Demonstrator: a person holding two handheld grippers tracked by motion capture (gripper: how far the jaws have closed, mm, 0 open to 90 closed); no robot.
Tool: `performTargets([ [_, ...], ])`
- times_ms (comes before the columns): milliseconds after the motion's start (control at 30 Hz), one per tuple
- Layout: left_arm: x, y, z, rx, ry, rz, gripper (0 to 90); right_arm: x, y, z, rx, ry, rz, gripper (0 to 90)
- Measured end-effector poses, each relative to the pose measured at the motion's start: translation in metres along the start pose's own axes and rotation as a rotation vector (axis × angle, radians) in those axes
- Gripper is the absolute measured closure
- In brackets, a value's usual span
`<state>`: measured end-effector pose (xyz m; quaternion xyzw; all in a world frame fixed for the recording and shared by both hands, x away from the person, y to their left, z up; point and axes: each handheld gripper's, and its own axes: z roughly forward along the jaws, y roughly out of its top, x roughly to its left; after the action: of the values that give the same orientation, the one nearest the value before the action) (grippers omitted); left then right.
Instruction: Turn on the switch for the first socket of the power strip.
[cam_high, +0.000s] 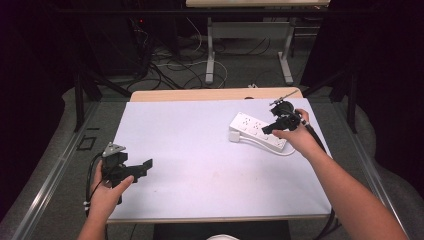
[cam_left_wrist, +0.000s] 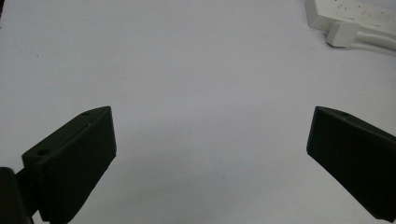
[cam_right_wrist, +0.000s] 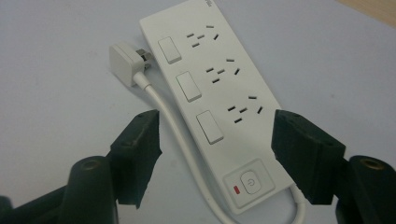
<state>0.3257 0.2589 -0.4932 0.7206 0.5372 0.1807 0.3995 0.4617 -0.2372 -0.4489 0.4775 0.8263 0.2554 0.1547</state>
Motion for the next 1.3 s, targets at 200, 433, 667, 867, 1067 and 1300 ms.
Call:
performTargets([
  [200,0.0,0.0,0.0,0.005,-0.004,0.001,1.3,0.0,0.003,0.006,0.017,-0.019,-0.001,37.2],
  [433,0.001,-0.001,0.001,-0.003,0.0,0.0,1.3,-0.003,0.006,0.018,0.038,-0.018,0.013,41.0],
  [667,0.001,-0.001,0.001,0.0,0.002,0.002,1.3,-0.006,0.006,0.025,0.054,-0.029,0.021,41.5],
  [867,0.001,-0.001,0.001,0.002,0.003,0.004,1.3,-0.008,0.007,0.034,0.083,-0.031,0.047,43.8],
  [1067,0.002,-0.001,0.001,0.012,-0.001,0.004,1.3,-0.008,0.006,0.041,0.075,-0.023,0.062,48.3],
  [1300,0.002,-0.001,0.002,0.013,-0.002,0.001,1.3,-0.008,0.005,0.047,0.11,-0.015,0.08,53.5],
])
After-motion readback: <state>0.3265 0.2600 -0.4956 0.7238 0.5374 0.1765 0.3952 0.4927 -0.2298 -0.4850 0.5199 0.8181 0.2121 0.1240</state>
